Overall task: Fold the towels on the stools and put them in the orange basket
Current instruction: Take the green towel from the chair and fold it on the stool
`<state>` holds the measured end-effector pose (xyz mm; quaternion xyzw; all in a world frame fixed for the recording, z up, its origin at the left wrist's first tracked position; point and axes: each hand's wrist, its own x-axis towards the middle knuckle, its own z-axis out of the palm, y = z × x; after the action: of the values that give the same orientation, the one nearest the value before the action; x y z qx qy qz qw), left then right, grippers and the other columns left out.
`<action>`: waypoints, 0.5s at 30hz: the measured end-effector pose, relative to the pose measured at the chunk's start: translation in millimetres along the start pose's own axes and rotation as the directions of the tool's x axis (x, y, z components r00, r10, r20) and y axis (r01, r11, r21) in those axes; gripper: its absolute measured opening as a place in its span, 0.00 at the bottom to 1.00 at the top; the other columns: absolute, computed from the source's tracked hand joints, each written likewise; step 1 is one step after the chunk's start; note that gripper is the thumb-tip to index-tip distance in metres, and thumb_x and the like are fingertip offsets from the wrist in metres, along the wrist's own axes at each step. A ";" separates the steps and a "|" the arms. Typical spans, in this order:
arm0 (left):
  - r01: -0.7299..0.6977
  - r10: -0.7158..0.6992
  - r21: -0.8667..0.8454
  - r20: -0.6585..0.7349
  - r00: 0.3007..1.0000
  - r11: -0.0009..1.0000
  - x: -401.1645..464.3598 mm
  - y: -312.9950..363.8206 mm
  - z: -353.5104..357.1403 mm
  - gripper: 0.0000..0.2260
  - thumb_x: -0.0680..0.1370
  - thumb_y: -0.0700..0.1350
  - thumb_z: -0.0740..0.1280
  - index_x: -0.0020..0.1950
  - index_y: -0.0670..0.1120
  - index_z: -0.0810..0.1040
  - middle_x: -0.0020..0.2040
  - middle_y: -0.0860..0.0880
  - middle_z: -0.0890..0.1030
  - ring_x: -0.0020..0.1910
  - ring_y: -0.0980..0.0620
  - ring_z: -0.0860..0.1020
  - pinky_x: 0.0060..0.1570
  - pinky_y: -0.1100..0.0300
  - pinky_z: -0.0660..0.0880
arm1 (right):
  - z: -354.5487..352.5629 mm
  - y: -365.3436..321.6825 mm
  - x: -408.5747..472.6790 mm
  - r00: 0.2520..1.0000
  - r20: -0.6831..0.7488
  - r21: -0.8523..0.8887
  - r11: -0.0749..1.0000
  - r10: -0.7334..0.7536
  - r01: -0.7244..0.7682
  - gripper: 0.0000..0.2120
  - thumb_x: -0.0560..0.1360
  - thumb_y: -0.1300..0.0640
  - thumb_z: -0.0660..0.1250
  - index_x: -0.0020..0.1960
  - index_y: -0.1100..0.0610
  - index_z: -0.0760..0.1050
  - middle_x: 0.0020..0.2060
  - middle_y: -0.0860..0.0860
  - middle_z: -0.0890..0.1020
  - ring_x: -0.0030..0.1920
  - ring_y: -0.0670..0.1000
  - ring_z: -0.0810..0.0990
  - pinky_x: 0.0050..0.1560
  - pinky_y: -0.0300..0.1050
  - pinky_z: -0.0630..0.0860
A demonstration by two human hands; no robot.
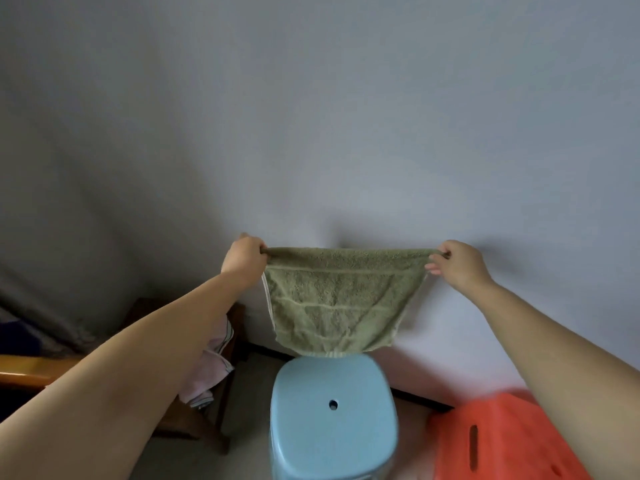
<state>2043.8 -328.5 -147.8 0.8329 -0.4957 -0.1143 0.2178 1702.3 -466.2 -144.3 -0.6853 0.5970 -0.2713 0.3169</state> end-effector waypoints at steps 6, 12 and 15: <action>0.001 -0.001 0.018 -0.043 0.999 1.000 10.8 -19.6 23.6 0.08 0.77 0.38 0.63 0.53 0.39 0.79 0.56 0.39 0.72 0.50 0.41 0.74 0.48 0.53 0.70 | 25.7 16.6 14.8 0.999 -0.034 0.037 0.999 -0.034 0.036 0.13 0.76 0.70 0.61 0.36 0.58 0.64 0.40 0.69 0.78 0.43 0.57 0.84 0.47 0.58 0.78; -0.021 0.021 -0.002 0.032 0.999 1.000 -21.2 -52.5 47.4 0.05 0.75 0.37 0.66 0.47 0.37 0.79 0.51 0.38 0.73 0.49 0.39 0.74 0.47 0.53 0.70 | 35.0 31.5 -17.2 0.999 0.045 -0.050 0.998 -0.023 0.025 0.14 0.75 0.67 0.64 0.34 0.56 0.66 0.36 0.62 0.81 0.44 0.53 0.84 0.45 0.48 0.78; -0.023 0.026 -0.037 0.078 0.997 0.999 -53.4 -74.1 65.3 0.05 0.74 0.37 0.67 0.47 0.37 0.80 0.50 0.40 0.73 0.49 0.41 0.75 0.49 0.55 0.70 | 40.7 46.5 -48.9 0.992 0.126 -0.152 0.988 0.006 0.013 0.13 0.75 0.66 0.66 0.34 0.56 0.68 0.30 0.50 0.78 0.36 0.45 0.80 0.37 0.30 0.71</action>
<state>2049.0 -267.4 -241.8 0.8177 -0.5119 -0.1531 0.2143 1695.9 -417.3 -205.8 -0.7243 0.5937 -0.1815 0.3000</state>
